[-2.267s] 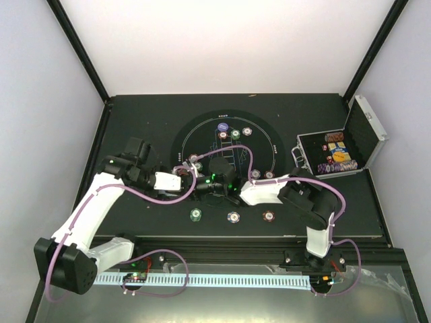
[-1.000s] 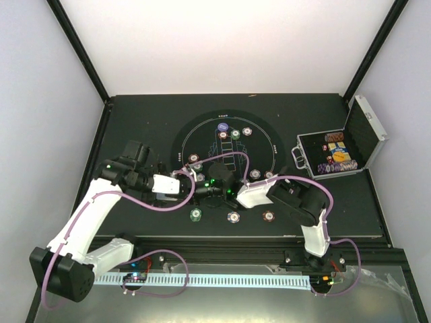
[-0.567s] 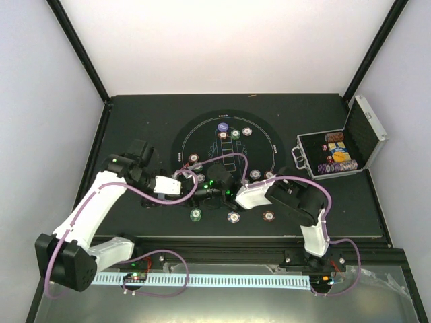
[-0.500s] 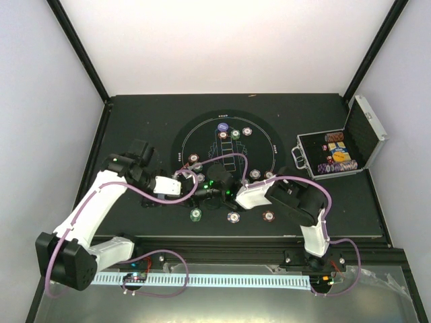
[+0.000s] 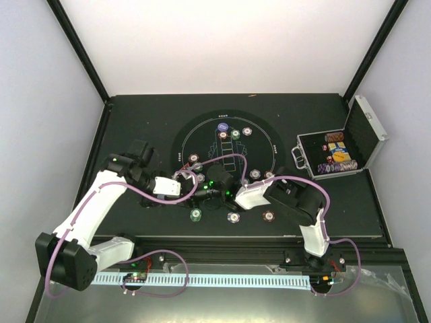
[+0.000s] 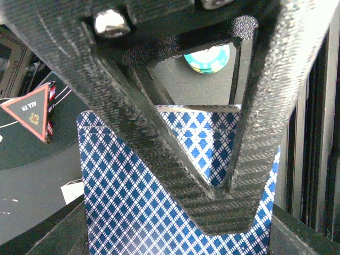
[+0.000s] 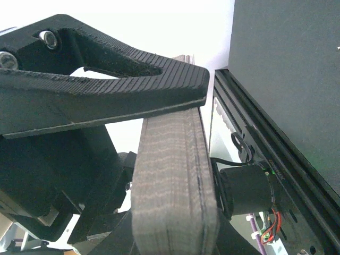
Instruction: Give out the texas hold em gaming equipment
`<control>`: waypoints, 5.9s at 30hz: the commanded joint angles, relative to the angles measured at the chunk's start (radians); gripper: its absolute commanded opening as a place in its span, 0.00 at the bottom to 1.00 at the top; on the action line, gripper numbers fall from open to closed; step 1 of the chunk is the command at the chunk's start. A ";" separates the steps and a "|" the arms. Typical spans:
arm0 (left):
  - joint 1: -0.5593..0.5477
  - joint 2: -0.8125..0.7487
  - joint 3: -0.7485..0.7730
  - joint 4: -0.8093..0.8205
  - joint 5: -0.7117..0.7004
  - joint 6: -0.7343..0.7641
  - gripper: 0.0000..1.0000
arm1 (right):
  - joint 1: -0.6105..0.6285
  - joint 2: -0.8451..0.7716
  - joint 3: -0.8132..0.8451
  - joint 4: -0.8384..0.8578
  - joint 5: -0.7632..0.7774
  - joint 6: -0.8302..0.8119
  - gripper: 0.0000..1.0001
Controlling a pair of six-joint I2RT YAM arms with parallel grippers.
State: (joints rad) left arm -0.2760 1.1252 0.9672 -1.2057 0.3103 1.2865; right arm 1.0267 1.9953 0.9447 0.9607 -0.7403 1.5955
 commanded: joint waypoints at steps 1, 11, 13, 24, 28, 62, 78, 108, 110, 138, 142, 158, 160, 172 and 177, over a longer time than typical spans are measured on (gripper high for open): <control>-0.005 -0.033 0.034 -0.055 0.052 0.040 0.53 | 0.005 0.011 0.004 0.012 -0.004 -0.024 0.01; -0.005 -0.032 0.042 -0.070 0.027 0.012 0.02 | 0.000 -0.024 0.024 -0.118 -0.007 -0.092 0.18; -0.005 -0.033 0.042 -0.075 0.018 0.002 0.02 | -0.004 -0.040 0.028 -0.186 -0.003 -0.131 0.30; -0.005 -0.051 0.016 -0.048 -0.010 -0.022 0.01 | -0.019 -0.067 0.091 -0.352 -0.006 -0.201 0.50; -0.005 -0.052 0.013 -0.026 -0.015 -0.037 0.02 | -0.019 -0.044 0.120 -0.347 -0.012 -0.189 0.52; -0.005 -0.061 -0.064 0.083 -0.046 -0.103 0.02 | -0.093 -0.177 -0.004 -0.439 -0.029 -0.276 0.26; -0.005 -0.030 -0.078 0.110 -0.085 -0.116 0.02 | -0.095 -0.188 -0.051 -0.280 -0.041 -0.158 0.01; 0.072 -0.008 -0.009 0.005 -0.057 -0.206 0.02 | -0.424 0.347 0.867 -1.225 -0.096 -0.676 0.01; 0.072 -0.020 -0.012 0.003 -0.046 -0.217 0.02 | -0.423 0.408 0.944 -1.247 -0.088 -0.673 0.01; 0.072 -0.070 0.026 -0.050 -0.042 -0.238 0.02 | -0.441 0.094 0.746 -1.408 0.114 -0.873 0.73; 0.072 -0.071 0.033 -0.047 -0.035 -0.239 0.02 | -0.408 -0.108 0.414 -1.148 0.025 -0.764 0.80; 0.072 -0.059 0.039 -0.046 -0.005 -0.233 0.02 | -0.100 -0.272 -0.075 -0.326 -0.049 -0.294 0.76; 0.071 -0.058 0.043 -0.052 0.004 -0.229 0.02 | -0.090 -0.239 -0.066 -0.275 -0.059 -0.261 0.75; 0.070 -0.065 0.048 -0.057 0.034 -0.219 0.01 | -0.039 -0.130 0.029 -0.246 -0.068 -0.211 0.67; 0.070 -0.068 0.056 -0.062 0.037 -0.218 0.02 | -0.024 -0.075 0.076 -0.232 -0.069 -0.185 0.66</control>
State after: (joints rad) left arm -0.2077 1.0668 0.9691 -1.2419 0.3111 1.0603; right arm 0.9878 1.8763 0.9749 0.6762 -0.7959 1.3781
